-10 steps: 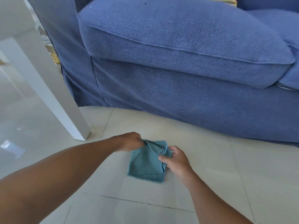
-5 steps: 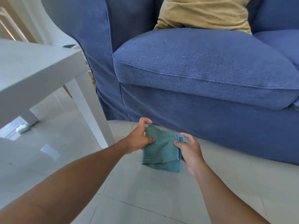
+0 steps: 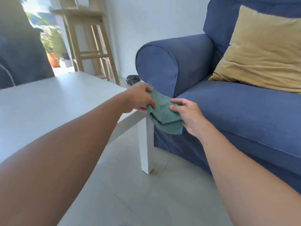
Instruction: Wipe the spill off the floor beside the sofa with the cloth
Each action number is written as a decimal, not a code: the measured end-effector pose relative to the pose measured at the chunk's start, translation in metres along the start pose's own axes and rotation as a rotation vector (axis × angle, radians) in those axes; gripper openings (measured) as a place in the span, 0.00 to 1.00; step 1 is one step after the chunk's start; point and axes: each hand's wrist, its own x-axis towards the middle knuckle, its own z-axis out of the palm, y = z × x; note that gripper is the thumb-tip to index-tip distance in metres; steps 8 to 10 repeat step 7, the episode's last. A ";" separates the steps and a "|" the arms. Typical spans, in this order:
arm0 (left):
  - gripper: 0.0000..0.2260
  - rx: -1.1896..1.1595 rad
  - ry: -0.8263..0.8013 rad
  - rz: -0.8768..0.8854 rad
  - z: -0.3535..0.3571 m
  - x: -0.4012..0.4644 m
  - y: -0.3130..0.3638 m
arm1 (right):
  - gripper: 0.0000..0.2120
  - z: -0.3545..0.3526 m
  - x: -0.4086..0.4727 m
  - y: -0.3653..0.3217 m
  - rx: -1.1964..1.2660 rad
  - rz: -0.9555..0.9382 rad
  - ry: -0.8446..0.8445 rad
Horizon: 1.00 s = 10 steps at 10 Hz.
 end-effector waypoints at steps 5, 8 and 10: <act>0.21 0.237 0.312 -0.464 -0.214 -0.108 -0.107 | 0.12 0.260 0.006 -0.046 -0.642 -0.261 -0.452; 0.15 0.709 0.408 -0.331 -0.219 -0.068 -0.101 | 0.10 0.210 0.013 -0.065 -0.823 -0.296 -0.240; 0.15 0.709 0.408 -0.331 -0.219 -0.068 -0.101 | 0.10 0.210 0.013 -0.065 -0.823 -0.296 -0.240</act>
